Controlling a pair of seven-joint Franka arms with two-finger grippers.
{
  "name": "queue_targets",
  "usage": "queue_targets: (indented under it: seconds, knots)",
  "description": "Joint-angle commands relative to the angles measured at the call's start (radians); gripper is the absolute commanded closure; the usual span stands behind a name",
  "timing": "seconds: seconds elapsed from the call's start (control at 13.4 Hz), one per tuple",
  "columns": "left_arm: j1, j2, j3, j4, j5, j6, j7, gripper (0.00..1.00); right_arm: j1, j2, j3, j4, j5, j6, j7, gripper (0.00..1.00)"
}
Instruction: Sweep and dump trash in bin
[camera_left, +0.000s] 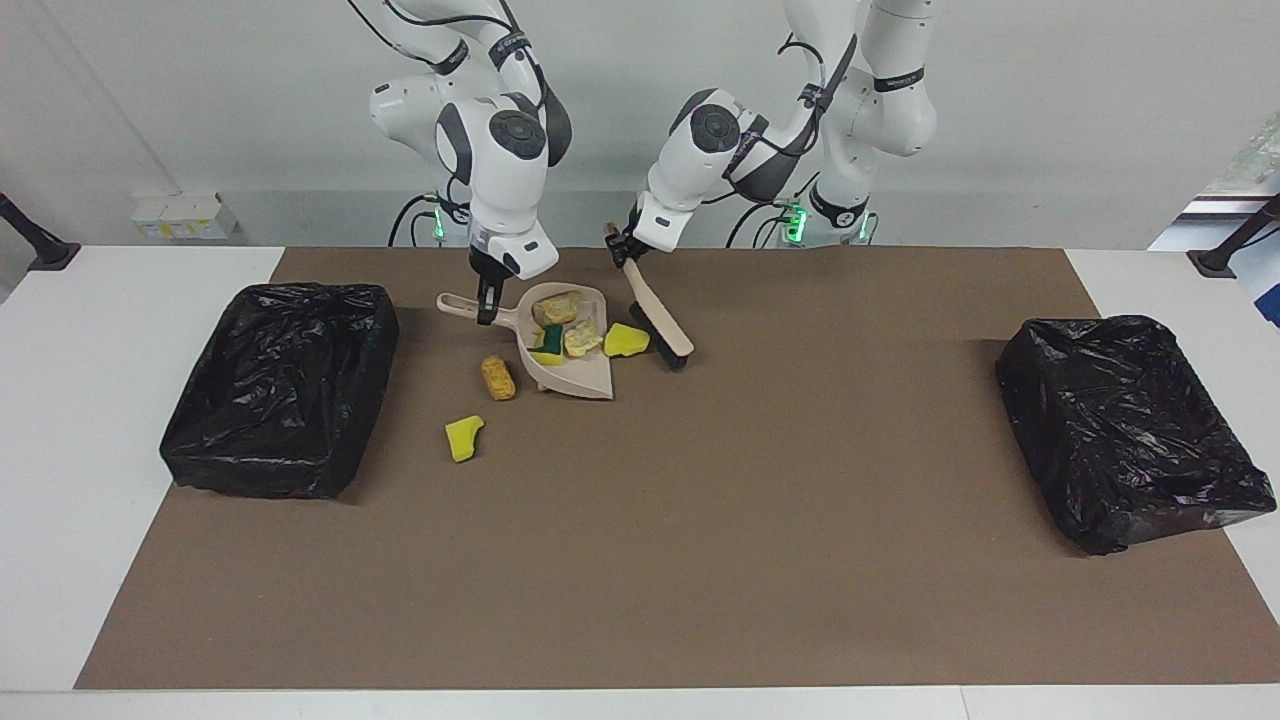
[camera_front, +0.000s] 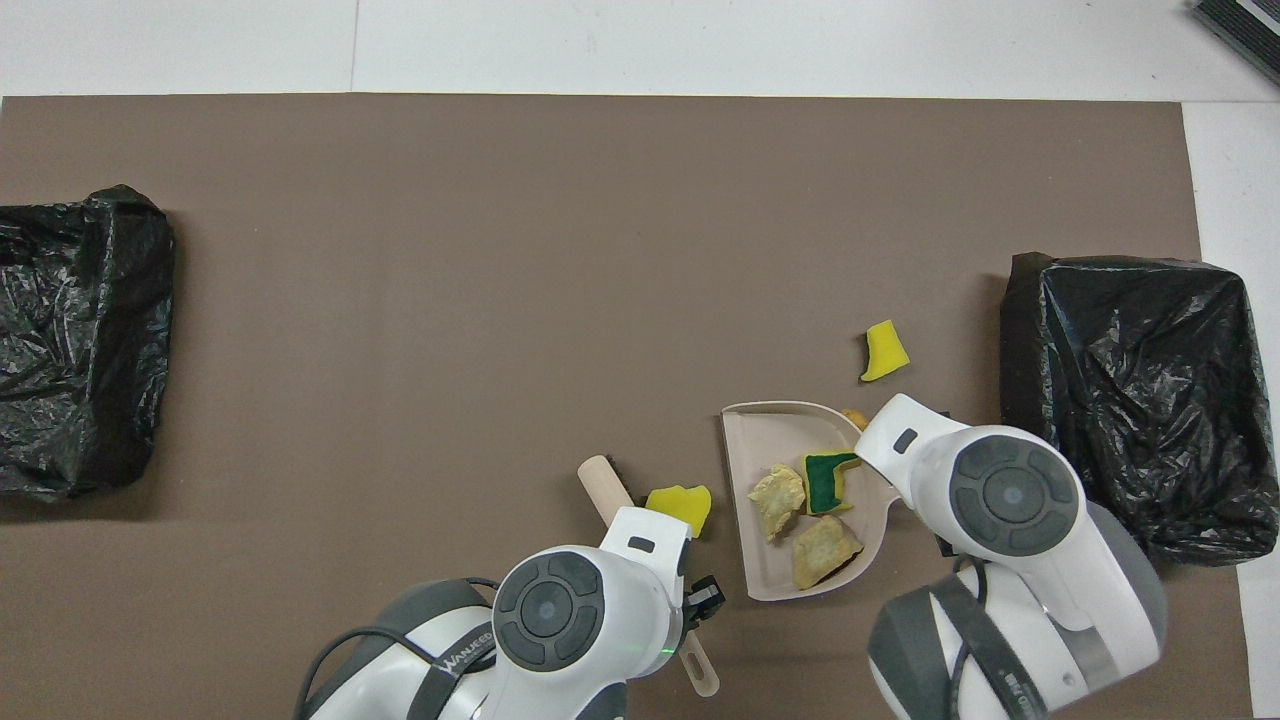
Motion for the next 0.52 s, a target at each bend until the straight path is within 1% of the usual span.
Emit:
queue_targets:
  seconds: [0.0, 0.15, 0.3, 0.37, 0.45]
  knots:
    - [-0.032, 0.007, 0.016, 0.008, -0.028, 0.040, 0.054, 1.00, 0.014, 0.026, 0.003, 0.013, 0.003, 0.009, 0.052, 1.00]
    - [-0.042, 0.025, 0.015, 0.040, -0.033, 0.043, 0.068, 1.00, 0.014, 0.043, 0.003, 0.035, 0.071, 0.009, 0.055, 1.00]
    - [-0.060, 0.055, 0.006, 0.101, -0.033, 0.049, 0.066, 1.00, 0.011, 0.060, 0.002, 0.049, 0.112, 0.027, 0.036, 1.00]
    - [-0.062, 0.071, 0.001, 0.130, -0.033, 0.055, 0.066, 1.00, -0.011, 0.068, 0.000, 0.052, 0.137, 0.035, 0.009, 1.00]
    - [-0.063, 0.076, -0.003, 0.144, -0.033, 0.055, 0.066, 1.00, -0.024, 0.078, -0.003, 0.053, 0.208, 0.067, -0.049, 1.00]
